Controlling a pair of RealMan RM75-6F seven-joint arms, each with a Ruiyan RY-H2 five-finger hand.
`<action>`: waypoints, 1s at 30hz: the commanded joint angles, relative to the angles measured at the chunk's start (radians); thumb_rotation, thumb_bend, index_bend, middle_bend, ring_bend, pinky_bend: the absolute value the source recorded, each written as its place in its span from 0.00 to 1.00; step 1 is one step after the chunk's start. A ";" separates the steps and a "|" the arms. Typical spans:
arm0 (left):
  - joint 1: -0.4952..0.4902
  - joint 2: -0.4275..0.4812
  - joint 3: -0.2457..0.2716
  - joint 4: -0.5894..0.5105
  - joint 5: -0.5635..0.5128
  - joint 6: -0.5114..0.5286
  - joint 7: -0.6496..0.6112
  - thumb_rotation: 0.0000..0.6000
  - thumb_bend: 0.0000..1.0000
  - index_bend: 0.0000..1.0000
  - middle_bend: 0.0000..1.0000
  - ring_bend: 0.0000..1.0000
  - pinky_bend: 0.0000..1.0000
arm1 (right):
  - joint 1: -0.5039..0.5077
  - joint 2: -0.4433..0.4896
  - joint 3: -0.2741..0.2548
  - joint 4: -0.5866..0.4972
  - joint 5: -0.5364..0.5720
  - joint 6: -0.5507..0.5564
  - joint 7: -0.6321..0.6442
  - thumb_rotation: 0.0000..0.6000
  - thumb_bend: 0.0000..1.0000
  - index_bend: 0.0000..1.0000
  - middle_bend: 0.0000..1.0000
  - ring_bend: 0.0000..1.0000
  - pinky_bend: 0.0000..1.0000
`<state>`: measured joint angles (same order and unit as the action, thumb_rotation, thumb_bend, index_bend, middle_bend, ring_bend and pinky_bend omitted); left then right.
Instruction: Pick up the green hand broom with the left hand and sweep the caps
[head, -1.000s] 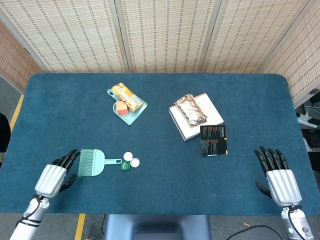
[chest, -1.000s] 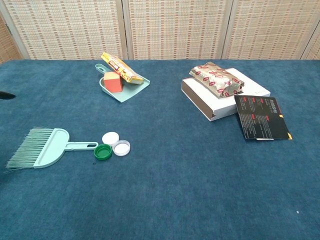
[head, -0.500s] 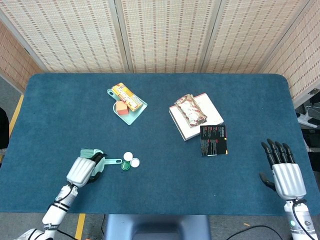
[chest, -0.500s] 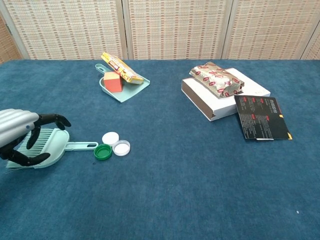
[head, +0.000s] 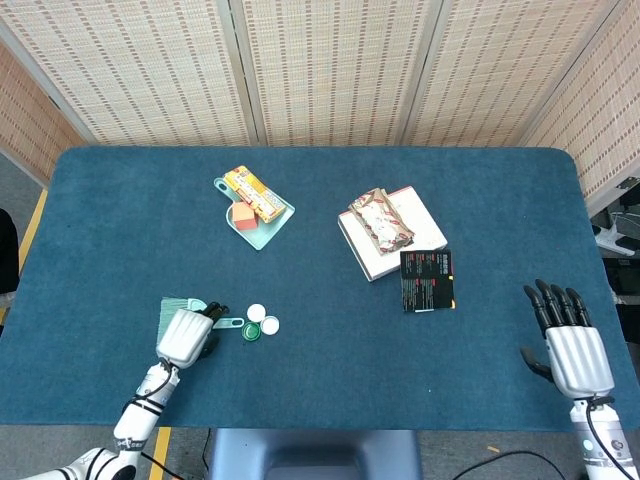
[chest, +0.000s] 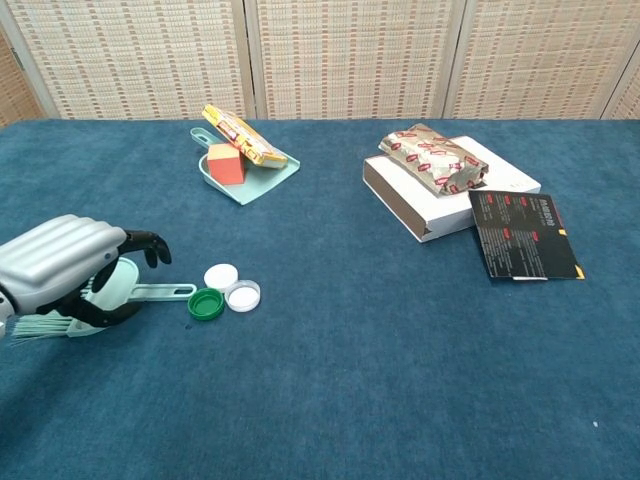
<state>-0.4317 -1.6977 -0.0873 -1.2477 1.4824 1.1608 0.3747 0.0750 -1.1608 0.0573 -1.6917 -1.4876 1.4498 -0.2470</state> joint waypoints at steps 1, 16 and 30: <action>-0.006 -0.008 -0.003 0.008 -0.006 -0.003 0.008 1.00 0.33 0.30 0.33 0.64 0.77 | 0.001 0.001 0.000 -0.001 0.001 -0.001 0.001 1.00 0.20 0.00 0.00 0.00 0.00; -0.039 -0.070 -0.008 0.082 -0.065 -0.040 0.094 1.00 0.33 0.34 0.39 0.64 0.77 | -0.005 0.018 -0.002 -0.015 0.007 0.009 0.010 1.00 0.20 0.00 0.00 0.00 0.00; -0.041 -0.089 -0.006 0.112 -0.081 -0.004 0.155 1.00 0.53 0.54 0.65 0.66 0.78 | -0.007 0.021 -0.005 -0.020 0.007 0.014 0.010 1.00 0.20 0.00 0.00 0.00 0.00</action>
<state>-0.4737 -1.7875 -0.0922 -1.1329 1.4009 1.1512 0.5328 0.0675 -1.1394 0.0523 -1.7113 -1.4808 1.4641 -0.2368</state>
